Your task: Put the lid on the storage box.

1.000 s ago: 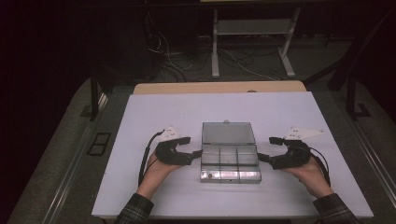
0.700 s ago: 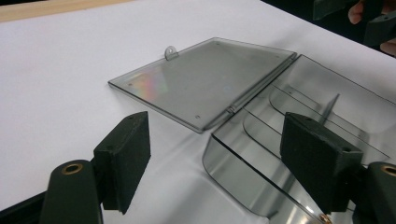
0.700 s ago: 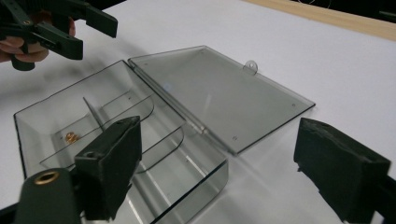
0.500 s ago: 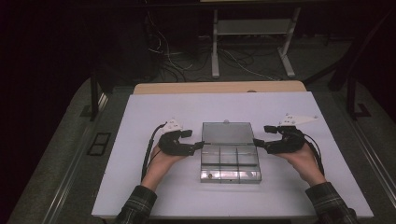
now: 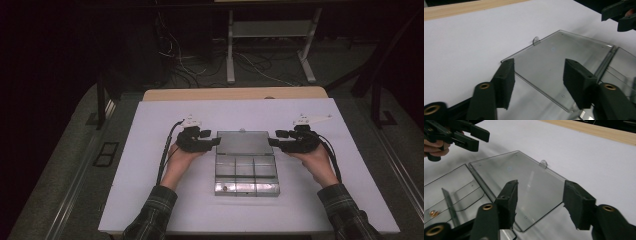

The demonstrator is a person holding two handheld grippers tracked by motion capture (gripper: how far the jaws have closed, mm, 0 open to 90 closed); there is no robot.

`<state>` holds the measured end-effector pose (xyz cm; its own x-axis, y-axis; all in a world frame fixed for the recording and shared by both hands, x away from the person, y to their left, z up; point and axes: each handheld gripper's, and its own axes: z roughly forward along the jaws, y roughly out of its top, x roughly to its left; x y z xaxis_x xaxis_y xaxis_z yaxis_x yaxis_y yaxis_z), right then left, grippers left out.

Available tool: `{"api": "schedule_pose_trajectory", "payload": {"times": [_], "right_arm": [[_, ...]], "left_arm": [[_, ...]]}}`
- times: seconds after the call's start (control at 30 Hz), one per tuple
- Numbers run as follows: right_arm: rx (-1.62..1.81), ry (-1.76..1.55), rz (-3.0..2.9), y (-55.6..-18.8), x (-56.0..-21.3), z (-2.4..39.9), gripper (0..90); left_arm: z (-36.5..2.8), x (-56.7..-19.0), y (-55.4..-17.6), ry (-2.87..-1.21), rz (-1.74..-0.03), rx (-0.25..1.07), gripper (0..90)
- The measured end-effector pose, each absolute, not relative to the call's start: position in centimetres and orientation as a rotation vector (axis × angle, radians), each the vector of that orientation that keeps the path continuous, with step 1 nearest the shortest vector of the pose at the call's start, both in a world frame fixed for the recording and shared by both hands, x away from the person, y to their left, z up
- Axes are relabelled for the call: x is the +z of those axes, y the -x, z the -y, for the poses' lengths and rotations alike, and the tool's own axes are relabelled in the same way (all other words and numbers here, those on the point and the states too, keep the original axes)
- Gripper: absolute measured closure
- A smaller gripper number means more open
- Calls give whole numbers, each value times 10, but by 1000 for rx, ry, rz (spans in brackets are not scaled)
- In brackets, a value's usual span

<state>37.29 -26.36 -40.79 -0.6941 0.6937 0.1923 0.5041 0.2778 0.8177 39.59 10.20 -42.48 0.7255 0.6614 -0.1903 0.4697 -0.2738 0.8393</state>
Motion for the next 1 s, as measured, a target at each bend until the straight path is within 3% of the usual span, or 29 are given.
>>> {"api": "schedule_pose_trajectory", "payload": {"times": [0.23,0.57,0.67,1.0], "right_arm": [[1340,-1136,-2345,-386,-415,262,637],[1264,-1192,-2380,-393,-430,265,850],[1236,-1220,-2398,-395,-436,265,891],[1175,-1245,-2451,-397,-447,264,894]], "left_arm": [[-98,-430,-402,-1973,-881,286,625],[-101,-441,-406,-2033,-932,239,848],[-101,-443,-406,-2049,-937,217,884],[-98,-450,-405,-2107,-954,162,889]]}}
